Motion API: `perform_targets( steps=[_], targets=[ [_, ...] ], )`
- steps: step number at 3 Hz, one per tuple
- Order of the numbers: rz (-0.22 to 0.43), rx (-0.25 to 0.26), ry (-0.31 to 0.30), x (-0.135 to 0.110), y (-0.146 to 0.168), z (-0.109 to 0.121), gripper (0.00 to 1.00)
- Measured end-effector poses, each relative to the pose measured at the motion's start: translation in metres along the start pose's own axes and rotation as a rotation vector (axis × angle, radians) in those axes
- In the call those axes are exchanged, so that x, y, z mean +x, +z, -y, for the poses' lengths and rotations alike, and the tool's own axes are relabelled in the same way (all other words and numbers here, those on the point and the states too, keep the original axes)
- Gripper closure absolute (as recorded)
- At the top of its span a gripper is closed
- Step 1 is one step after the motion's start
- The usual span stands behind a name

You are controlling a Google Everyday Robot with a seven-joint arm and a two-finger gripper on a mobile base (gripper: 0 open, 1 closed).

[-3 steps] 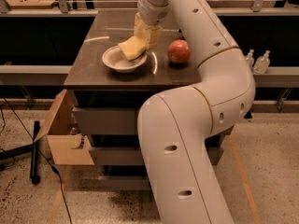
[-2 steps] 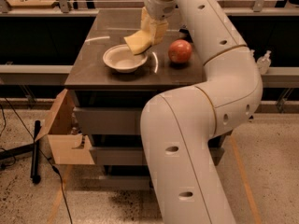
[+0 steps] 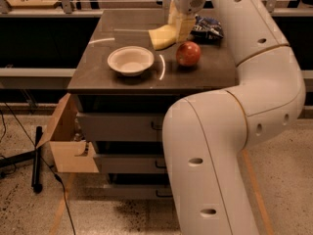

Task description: Pick sponge from paper bowl and place on counter

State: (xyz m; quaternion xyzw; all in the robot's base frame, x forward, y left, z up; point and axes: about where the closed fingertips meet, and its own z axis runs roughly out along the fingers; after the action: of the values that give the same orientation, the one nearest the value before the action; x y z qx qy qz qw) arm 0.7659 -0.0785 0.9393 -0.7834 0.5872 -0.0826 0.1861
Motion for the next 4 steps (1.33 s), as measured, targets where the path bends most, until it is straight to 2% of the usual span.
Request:
perform_targets(
  steps=[1,2,3,4],
  targets=[
    [0.018,0.023,0.108,0.016,-0.034,-0.013,1.0],
    [0.021,0.018,0.223,0.031,-0.057,-0.03,1.0],
    [0.022,-0.028,0.363,0.051,-0.066,-0.059,1.0],
    [0.036,-0.08,0.511,0.071,-0.072,-0.097,1.0]
  ],
)
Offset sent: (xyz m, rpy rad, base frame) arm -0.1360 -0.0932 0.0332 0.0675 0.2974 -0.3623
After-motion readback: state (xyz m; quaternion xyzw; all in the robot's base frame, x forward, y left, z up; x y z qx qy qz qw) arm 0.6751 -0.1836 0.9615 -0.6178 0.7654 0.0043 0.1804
